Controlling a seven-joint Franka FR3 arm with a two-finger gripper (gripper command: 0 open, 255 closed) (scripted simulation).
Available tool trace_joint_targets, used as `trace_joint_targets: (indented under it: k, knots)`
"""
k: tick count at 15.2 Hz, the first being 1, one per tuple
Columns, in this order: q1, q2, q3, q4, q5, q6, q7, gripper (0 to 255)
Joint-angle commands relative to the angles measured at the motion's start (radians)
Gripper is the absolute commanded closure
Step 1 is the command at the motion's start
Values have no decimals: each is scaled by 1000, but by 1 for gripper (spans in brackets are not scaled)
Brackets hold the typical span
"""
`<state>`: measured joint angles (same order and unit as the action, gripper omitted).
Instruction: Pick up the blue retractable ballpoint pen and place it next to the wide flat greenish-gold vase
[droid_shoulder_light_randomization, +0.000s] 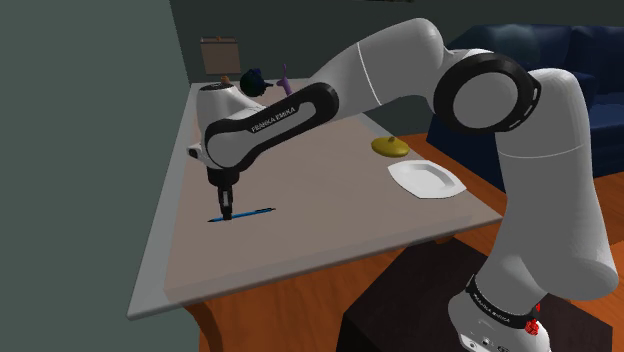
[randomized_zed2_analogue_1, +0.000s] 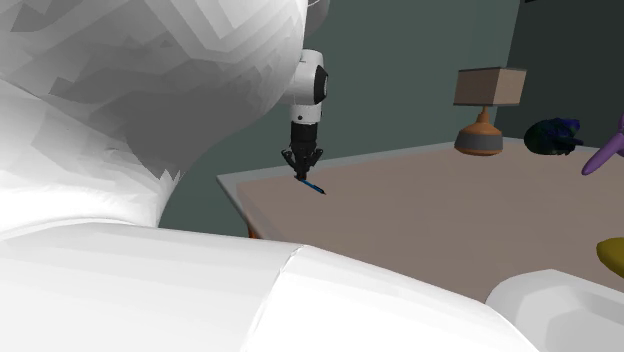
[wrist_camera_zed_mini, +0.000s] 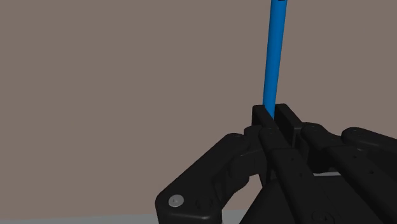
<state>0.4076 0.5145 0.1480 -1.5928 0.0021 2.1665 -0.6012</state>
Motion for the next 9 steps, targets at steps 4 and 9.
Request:
trace_joint_targets:
  k: [4,9]
  knots:
    - [-1,-11,1,10,1,-21,0,255]
    - [-1,-35,3,42,4,-77,2,255]
